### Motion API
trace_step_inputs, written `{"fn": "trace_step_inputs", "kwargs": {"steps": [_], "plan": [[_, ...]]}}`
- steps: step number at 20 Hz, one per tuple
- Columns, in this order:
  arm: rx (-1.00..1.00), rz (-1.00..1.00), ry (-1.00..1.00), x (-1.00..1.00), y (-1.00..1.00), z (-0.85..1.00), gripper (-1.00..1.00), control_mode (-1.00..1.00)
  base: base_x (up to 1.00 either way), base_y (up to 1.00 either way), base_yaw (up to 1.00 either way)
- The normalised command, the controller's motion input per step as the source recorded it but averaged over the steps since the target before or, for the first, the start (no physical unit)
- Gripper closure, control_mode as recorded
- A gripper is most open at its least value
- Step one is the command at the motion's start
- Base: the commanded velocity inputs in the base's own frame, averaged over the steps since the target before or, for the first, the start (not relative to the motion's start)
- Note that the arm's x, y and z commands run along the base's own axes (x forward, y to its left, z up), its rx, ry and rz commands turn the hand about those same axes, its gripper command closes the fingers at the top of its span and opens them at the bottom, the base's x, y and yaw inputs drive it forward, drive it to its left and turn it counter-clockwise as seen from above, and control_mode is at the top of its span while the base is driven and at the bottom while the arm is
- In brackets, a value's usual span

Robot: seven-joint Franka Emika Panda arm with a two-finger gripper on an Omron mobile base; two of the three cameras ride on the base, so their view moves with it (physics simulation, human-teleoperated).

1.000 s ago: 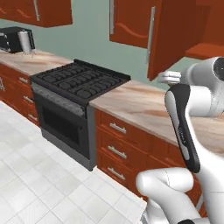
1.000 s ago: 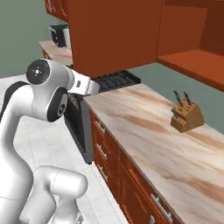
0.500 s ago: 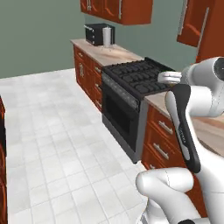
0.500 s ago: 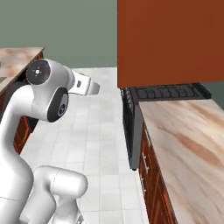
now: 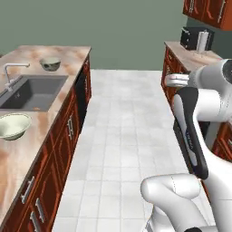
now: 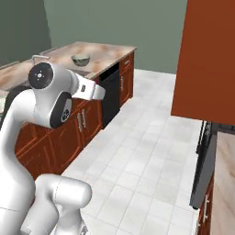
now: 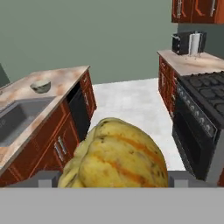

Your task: Pick the squashs from the cabinet and place them in one bowl. Pick the carrot from the sink and place it in the other bowl.

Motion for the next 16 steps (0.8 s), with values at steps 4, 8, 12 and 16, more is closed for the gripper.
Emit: {"fn": "trace_step_inputs", "kwargs": {"steps": [4,8,12,16], "plan": [[0.00,0.00,0.00,0.00,0.00,0.00,1.00,1.00,0.05,-0.02,0.76],[0.00,0.00,0.00,0.00,0.00,0.00,1.00,1.00,0.15,-0.04,0.69],[0.00,0.00,0.00,0.00,0.00,0.00,1.00,1.00,0.25,-0.06,0.65],[0.00,0.00,0.00,0.00,0.00,0.00,1.00,1.00,0.38,-0.09,0.45]]}}
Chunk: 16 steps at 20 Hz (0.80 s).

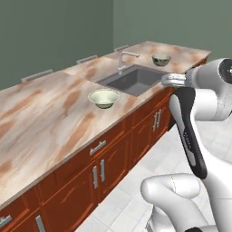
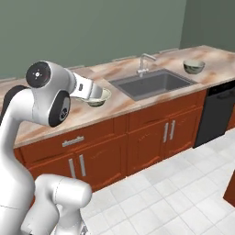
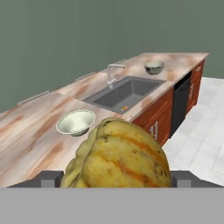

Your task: Pick the squashs from the cabinet and place them in one bowl. Pick the carrot from the sink and place it in the other bowl.

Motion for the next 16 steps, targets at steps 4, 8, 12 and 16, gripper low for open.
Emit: {"fn": "trace_step_inputs", "kwargs": {"steps": [4,8,12,16], "plan": [[0.00,0.00,0.00,0.00,0.00,0.00,1.00,1.00,0.49,-0.11,0.24],[0.00,0.00,0.00,0.00,0.00,0.00,1.00,1.00,0.60,-0.16,0.13],[0.00,0.00,0.00,0.00,0.00,0.00,1.00,1.00,0.58,-0.19,0.06],[0.00,0.00,0.00,0.00,0.00,0.00,1.00,1.00,0.62,-0.19,0.07]]}}
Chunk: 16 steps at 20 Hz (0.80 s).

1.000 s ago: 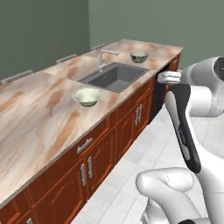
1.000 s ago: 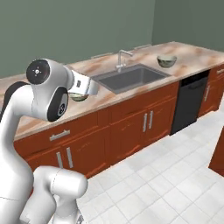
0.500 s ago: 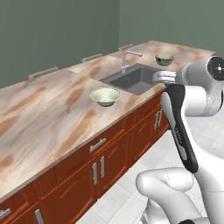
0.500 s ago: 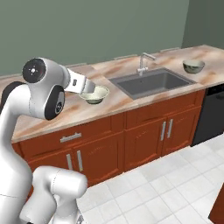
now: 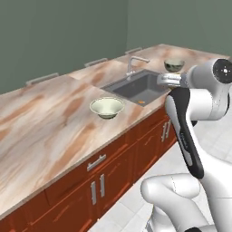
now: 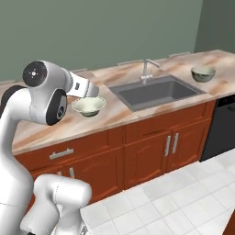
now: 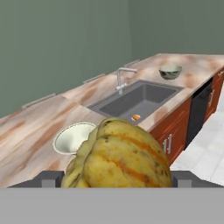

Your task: Pick the squashs from the cabinet and place them in one bowl. Pick the carrot from the sink and place it in the other bowl.

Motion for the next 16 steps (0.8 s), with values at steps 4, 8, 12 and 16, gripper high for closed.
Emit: {"fn": "trace_step_inputs", "kwargs": {"steps": [4,8,12,16], "plan": [[0.00,0.00,0.00,0.00,0.00,0.00,1.00,1.00,0.63,-0.17,0.10],[0.00,0.00,0.00,0.00,0.00,0.00,1.00,1.00,0.51,-0.05,0.29],[0.00,0.00,0.00,0.00,0.00,0.00,1.00,1.00,0.57,-0.06,0.36],[0.00,0.00,0.00,0.00,0.00,0.00,1.00,1.00,0.62,-0.07,0.30]]}}
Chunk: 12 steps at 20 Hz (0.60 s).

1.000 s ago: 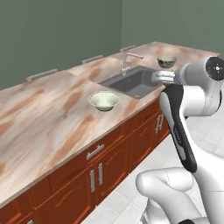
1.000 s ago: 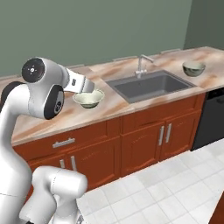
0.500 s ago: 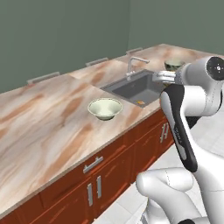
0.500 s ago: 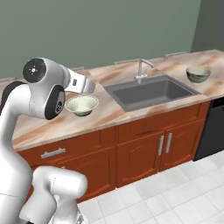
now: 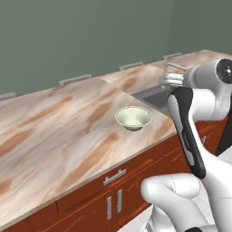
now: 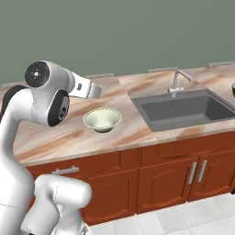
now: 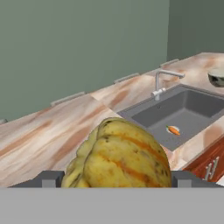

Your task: Pick the squashs from the cabinet and place them in one bowl. Pick the carrot from the sink and place it in the other bowl.

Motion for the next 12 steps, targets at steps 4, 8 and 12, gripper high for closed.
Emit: {"fn": "trace_step_inputs", "kwargs": {"steps": [4,8,12], "plan": [[0.00,0.00,0.00,0.00,0.00,0.00,1.00,1.00,0.64,-0.10,0.26],[0.00,0.00,0.00,0.00,0.00,0.00,1.00,1.00,0.56,-0.12,0.20],[0.00,0.00,0.00,0.00,0.00,0.00,1.00,1.00,0.42,-0.09,0.13]]}}
